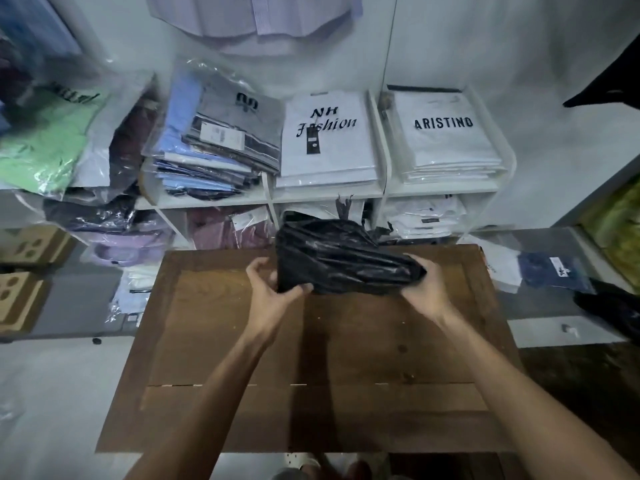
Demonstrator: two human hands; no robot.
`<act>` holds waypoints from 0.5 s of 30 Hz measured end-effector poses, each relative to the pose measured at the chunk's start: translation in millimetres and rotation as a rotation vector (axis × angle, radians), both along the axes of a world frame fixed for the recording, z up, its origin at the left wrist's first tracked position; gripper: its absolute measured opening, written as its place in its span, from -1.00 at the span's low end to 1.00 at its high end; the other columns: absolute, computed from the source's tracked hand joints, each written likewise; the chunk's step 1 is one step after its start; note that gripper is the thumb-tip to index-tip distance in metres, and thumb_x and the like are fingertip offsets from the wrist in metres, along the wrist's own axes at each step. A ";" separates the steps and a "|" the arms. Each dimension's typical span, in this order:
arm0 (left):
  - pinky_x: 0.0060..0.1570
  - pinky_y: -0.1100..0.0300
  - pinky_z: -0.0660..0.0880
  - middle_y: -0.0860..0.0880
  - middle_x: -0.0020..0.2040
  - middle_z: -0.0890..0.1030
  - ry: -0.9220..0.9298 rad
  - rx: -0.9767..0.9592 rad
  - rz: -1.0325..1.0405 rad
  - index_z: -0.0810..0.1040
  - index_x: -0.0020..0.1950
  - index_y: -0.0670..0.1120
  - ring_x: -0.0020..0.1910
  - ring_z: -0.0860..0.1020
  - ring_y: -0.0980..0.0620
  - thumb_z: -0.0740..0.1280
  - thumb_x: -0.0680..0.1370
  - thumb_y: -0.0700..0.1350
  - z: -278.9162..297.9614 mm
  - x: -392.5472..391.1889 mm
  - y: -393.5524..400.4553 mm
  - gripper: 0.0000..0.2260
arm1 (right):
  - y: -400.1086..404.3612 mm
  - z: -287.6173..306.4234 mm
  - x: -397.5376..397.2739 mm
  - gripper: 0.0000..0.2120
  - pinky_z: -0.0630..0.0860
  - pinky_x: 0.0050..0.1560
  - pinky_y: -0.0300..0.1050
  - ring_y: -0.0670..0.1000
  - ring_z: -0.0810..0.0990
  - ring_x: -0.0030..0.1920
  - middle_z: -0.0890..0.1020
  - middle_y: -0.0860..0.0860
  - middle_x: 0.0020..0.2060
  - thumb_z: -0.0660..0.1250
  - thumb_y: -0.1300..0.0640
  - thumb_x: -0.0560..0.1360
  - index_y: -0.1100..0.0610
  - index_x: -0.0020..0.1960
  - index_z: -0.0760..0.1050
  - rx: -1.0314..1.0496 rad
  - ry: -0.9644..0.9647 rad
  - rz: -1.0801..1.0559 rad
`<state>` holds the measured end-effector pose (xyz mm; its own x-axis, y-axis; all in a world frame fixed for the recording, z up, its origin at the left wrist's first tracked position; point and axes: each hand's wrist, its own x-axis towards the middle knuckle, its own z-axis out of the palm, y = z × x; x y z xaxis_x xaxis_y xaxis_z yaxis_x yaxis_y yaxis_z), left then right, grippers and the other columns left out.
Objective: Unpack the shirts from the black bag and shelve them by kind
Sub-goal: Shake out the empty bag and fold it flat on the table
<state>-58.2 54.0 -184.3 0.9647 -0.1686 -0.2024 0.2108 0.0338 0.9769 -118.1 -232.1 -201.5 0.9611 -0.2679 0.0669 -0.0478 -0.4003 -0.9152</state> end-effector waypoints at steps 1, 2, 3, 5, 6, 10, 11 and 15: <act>0.16 0.17 0.58 0.04 0.13 0.72 0.036 0.028 -0.052 0.28 0.41 0.00 0.15 0.65 0.13 0.54 0.41 -0.42 -8.7 -7.6 11.1 -0.28 | 2.1 -10.5 -8.9 -0.55 0.60 0.08 0.31 0.08 0.71 -0.01 0.75 -0.08 -0.08 0.49 0.36 0.38 -0.19 0.02 0.69 0.009 0.008 0.075; 0.23 0.10 0.58 0.04 0.18 0.71 0.041 0.073 -0.125 0.39 0.42 -0.05 0.21 0.64 0.08 0.57 0.39 -0.36 -15.3 -13.4 22.3 -0.32 | 3.7 -19.4 -16.9 -0.55 0.57 0.09 0.35 0.08 0.71 0.02 0.74 -0.08 -0.04 0.51 0.33 0.38 -0.17 0.08 0.67 0.010 0.035 0.146; 0.29 0.01 0.56 0.00 0.20 0.70 0.035 0.113 -0.218 0.52 0.37 -0.09 0.24 0.64 0.00 0.58 0.38 -0.30 -18.8 -18.1 31.9 -0.42 | 4.3 -23.1 -24.3 -0.47 0.57 0.14 0.33 0.03 0.71 0.07 0.73 -0.08 0.00 0.55 0.31 0.37 -0.16 0.20 0.61 -0.013 0.092 0.206; 0.34 -0.05 0.53 -0.05 0.20 0.70 0.035 0.143 -0.397 0.65 0.25 -0.07 0.26 0.63 -0.08 0.56 0.41 -0.23 -19.7 -23.8 49.4 -0.59 | 6.9 -24.8 -38.9 -0.12 0.56 0.29 0.16 -0.07 0.68 0.16 0.70 -0.07 0.07 0.65 0.13 0.34 -0.16 0.53 0.30 -0.037 0.228 0.351; 0.34 -0.02 0.52 -0.04 0.23 0.69 0.041 0.154 -0.467 0.66 0.25 0.01 0.28 0.62 -0.05 0.56 0.42 -0.20 -22.1 -24.5 58.0 -0.59 | 8.3 -24.2 -45.0 0.08 0.52 0.35 0.05 -0.10 0.65 0.21 0.67 -0.07 0.11 0.67 -0.01 0.31 -0.18 0.63 0.08 -0.044 0.281 0.410; 0.42 -0.12 0.44 0.03 0.34 0.62 0.087 0.259 -0.685 0.57 0.34 0.25 0.37 0.56 -0.02 0.63 0.36 0.10 -36.0 -24.7 86.0 -0.43 | 14.0 -15.8 -56.9 0.11 0.26 0.48 -0.22 -0.31 0.37 0.43 0.39 -0.25 0.42 0.60 -0.16 0.37 -0.36 0.61 -0.12 -0.232 0.411 0.643; 0.42 -0.12 0.43 0.05 0.32 0.63 0.103 0.292 -0.723 0.58 0.30 0.30 0.36 0.56 -0.02 0.63 0.33 0.18 -40.1 -24.5 89.6 -0.44 | 15.1 -15.3 -58.8 0.01 0.25 0.49 -0.23 -0.30 0.33 0.46 0.34 -0.26 0.48 0.56 -0.16 0.41 -0.37 0.61 -0.05 -0.303 0.412 0.694; 0.39 0.17 0.44 0.27 0.23 0.64 0.181 0.332 -0.734 0.55 0.29 0.25 0.30 0.56 0.20 0.58 0.20 0.39 -28.0 -22.0 83.5 -0.30 | 16.5 -12.7 -60.3 -0.43 0.41 0.44 -0.12 -0.35 0.44 0.34 0.53 -0.36 0.32 0.46 -0.21 0.48 -0.31 0.45 0.39 -0.123 0.472 0.576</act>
